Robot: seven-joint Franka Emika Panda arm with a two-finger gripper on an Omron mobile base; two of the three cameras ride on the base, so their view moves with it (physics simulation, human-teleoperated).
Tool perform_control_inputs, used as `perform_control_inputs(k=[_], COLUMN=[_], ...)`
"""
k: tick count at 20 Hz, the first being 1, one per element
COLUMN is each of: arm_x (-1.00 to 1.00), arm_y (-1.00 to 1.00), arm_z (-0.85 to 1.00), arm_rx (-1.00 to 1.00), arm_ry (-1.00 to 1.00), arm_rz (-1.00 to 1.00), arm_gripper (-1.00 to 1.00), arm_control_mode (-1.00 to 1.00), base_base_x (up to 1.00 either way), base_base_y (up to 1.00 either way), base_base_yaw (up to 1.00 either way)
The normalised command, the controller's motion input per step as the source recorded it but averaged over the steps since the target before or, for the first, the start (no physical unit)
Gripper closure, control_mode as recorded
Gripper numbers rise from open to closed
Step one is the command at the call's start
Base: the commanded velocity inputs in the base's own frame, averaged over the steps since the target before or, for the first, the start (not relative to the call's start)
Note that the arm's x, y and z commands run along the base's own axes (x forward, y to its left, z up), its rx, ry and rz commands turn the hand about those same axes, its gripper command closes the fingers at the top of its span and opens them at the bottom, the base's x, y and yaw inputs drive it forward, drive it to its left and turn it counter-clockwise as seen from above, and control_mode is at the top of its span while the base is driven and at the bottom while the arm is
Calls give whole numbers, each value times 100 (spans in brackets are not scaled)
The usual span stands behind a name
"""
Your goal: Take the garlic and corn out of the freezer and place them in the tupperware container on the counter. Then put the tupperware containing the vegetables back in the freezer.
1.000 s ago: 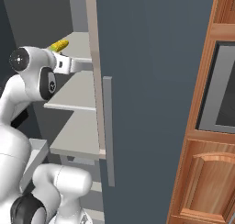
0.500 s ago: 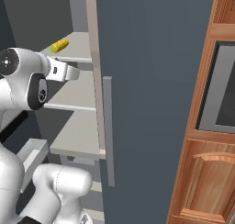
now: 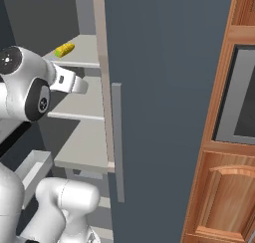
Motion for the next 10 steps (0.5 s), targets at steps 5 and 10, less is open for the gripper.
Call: perform_control_inputs(k=[5, 10], arm_x=[-1, 0], arm_y=[0, 0], arm_z=[-31, -31], arm_rx=[0, 0], arm_ry=[28, 31], arm_rz=[0, 0], arm_gripper=[100, 100], arm_control_mode=[-100, -100], base_base_x=[0, 0], base_base_y=[0, 0], base_base_yaw=[0, 0])
